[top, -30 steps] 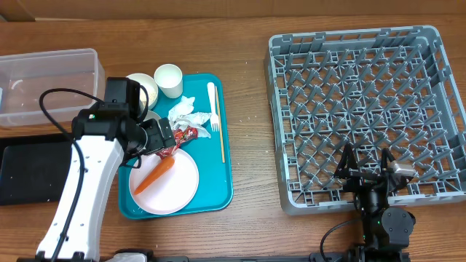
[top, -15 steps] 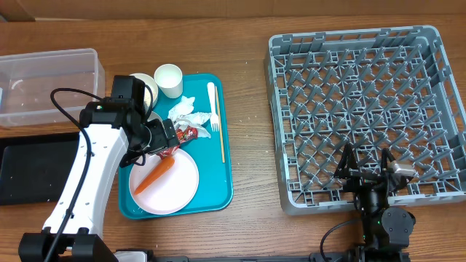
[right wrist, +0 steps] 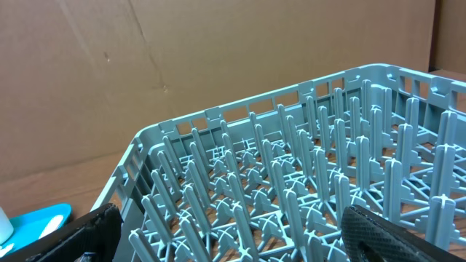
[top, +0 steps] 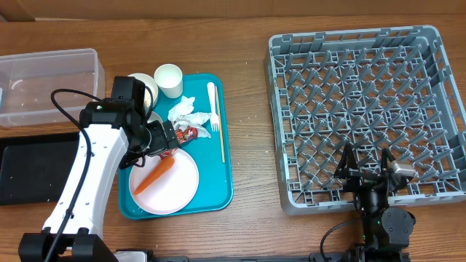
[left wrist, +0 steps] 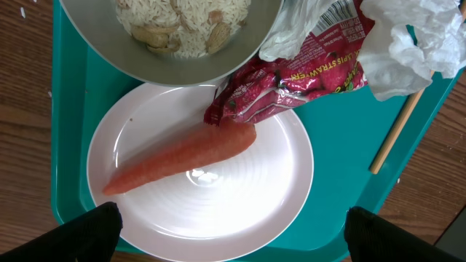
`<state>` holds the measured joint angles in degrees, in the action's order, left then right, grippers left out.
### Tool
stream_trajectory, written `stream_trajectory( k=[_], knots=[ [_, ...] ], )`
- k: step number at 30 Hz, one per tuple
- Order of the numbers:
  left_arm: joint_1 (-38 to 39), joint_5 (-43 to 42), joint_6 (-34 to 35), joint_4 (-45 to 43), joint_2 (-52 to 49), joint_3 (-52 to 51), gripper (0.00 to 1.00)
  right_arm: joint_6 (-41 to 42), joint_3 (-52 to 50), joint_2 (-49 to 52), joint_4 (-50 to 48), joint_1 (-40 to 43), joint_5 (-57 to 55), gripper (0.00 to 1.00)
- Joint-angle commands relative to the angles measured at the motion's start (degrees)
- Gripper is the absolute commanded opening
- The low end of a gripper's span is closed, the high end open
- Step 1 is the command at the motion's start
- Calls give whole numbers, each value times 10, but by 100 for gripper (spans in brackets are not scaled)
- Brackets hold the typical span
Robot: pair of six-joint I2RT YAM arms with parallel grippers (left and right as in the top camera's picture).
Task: Sort waste into correct bins and load items into the dishwasher rack
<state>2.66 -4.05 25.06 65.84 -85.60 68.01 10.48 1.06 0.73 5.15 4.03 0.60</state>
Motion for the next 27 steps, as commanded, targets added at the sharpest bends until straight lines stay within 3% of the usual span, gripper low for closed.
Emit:
stream_trajectory(
  k=[1,6,27],
  knots=[
    [4,-4,-14,1,23,12,100,-1,-6,-5,-3,-3,-6,100],
    [4,-4,-45,-8,41,12,100,-1,-6,-5,-3,-3,-6,100],
    [4,-14,-23,-115,20,12,100,-1,-6,-5,-3,-3,-6,100]
  ],
)
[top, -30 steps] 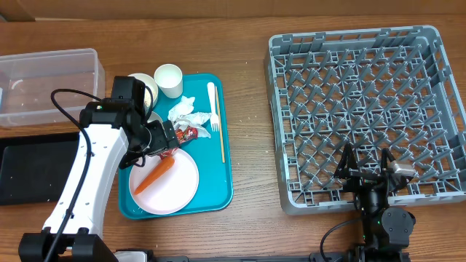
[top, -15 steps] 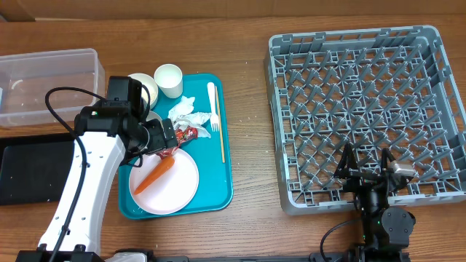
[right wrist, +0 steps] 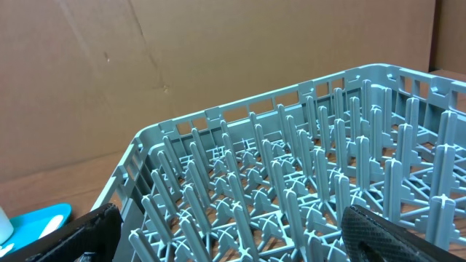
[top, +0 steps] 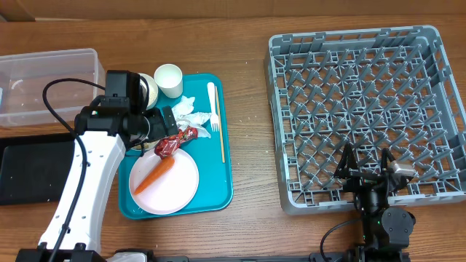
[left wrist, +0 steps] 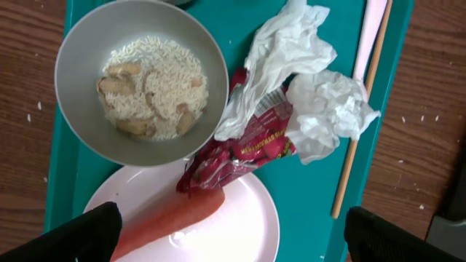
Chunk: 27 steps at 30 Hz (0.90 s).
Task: Sort waste into correct bins and load items into the dishwasher rack
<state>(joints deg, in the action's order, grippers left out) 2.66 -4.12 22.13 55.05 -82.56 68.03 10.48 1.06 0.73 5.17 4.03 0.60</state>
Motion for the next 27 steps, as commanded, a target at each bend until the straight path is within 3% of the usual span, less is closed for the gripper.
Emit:
stream_trajectory(
  k=[1,8,17,27],
  knots=[
    [4,-24,6,-12,-13,11,100,-1,-6,-5,-3,-3,-6,100],
    [9,-110,6,-39,-42,11,100,-1,-6,-5,-3,-3,-5,100],
    [59,-101,-38,-35,-77,11,100,-1,-6,-5,-3,-3,-6,100],
    [70,-68,-38,-10,-77,12,100,-1,-6,-5,-3,-3,-5,100]
  ],
)
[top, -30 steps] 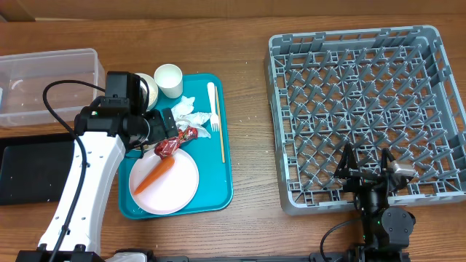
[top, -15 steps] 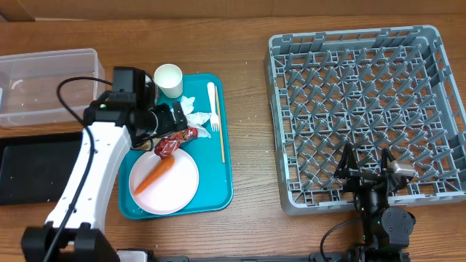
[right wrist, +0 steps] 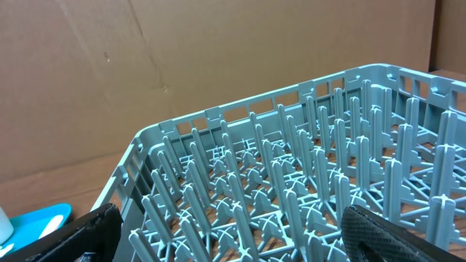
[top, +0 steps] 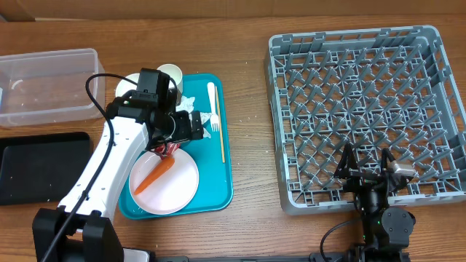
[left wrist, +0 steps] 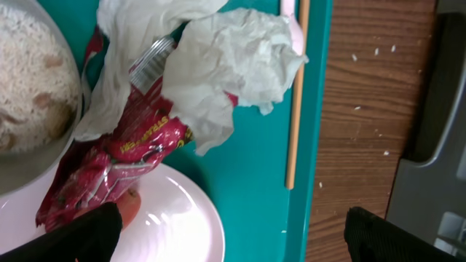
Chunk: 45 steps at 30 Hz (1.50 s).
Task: Sort waste into correct bins and load items into the dishwasher rack
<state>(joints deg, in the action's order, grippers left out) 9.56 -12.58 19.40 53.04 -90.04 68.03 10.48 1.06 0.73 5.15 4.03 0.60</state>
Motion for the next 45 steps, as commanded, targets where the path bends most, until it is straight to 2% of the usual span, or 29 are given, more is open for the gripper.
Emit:
stream_trajectory(
  k=[1,6,9,17,29,45],
  knots=[
    [0,30,-11,26,-3,15,100,-1,-6,-5,-3,-3,-5,100],
    [-3,138,-7,145,-3,61,100,-1,-6,-5,-3,-3,-5,100],
    [-3,192,29,206,-3,95,100,-1,-6,-5,-3,-3,-5,100],
    [-2,136,41,246,-3,100,100,-1,-6,-5,-3,-3,-6,100],
    [2,129,51,195,-3,-3,100,-1,-6,-5,-3,-3,-6,100],
    [2,121,51,143,-3,-16,100,-1,-6,-5,-3,-3,-6,100]
  ],
)
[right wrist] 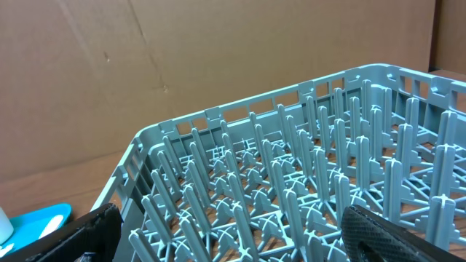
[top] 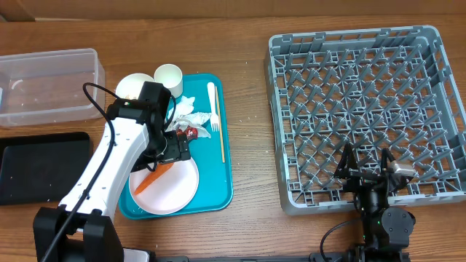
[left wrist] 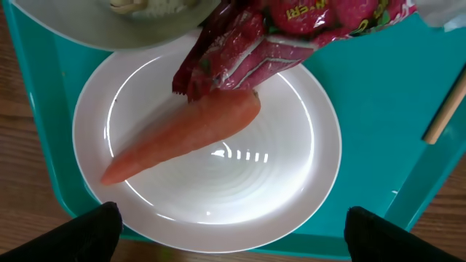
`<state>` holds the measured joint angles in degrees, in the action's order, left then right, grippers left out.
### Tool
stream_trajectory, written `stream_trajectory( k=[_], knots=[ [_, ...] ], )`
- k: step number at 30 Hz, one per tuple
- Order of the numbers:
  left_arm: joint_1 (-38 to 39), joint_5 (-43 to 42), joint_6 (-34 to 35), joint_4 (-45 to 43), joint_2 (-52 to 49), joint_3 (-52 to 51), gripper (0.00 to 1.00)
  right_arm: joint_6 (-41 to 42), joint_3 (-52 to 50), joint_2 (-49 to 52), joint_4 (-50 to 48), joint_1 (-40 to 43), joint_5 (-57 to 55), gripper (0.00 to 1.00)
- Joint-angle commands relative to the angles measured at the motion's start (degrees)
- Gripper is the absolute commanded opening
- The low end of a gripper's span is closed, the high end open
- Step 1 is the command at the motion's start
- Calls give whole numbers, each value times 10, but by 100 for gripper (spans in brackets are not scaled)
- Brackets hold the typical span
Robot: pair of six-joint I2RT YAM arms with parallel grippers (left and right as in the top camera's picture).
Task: Sort waste into correct bins and load items into the dishwasher rack
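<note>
An orange carrot (left wrist: 182,135) lies on the white plate (left wrist: 218,204) in the teal tray (top: 226,191). A red snack wrapper (left wrist: 291,29) overlaps the carrot's thick end, and crumpled white tissue (top: 183,109) lies behind it. My left gripper (left wrist: 233,247) hangs open over the plate's near rim, nothing between its fingers (left wrist: 91,233). The rice bowl (left wrist: 124,11) shows at the top edge. My right gripper (right wrist: 233,240) stands open and empty at the front of the grey dishwasher rack (right wrist: 291,175).
The tray also holds a white fork (top: 212,105), a wooden chopstick (top: 222,138) and a paper cup (top: 168,78). A clear plastic bin (top: 47,86) sits far left, a black tray (top: 36,164) in front of it. The rack (top: 364,102) fills the right side.
My left gripper was over the tissue and wrapper near the tray's right side; now it is above the plate and carrot, closer to the table's front. It stays open. The right arm is unchanged.
My left gripper hung open over the plate and carrot. Then it looked down on the rice bowl, tissue and wrapper, then on the tissue by the chopstick. Now it is back over the plate. Nothing was taken; the right arm never moved.
</note>
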<state>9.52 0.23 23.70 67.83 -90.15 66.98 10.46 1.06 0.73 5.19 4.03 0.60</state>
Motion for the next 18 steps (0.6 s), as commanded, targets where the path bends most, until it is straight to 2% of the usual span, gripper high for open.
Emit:
stream_trajectory(
  k=[1,5,7,12,18],
  knots=[
    [3,-7,8,-8,-2,-5,100,0,-6,-5,-3,-3,-6,100],
    [3,20,7,-30,-2,-5,100,0,-6,-5,-3,-3,-6,100],
    [1,53,8,-62,-2,-5,100,0,-6,-5,-3,-3,-5,100],
    [-5,62,8,-138,-2,-5,100,0,-6,-5,-3,-3,-6,100],
    [-62,76,28,-187,-2,8,100,0,-6,-5,-3,-3,-5,100]
  ],
)
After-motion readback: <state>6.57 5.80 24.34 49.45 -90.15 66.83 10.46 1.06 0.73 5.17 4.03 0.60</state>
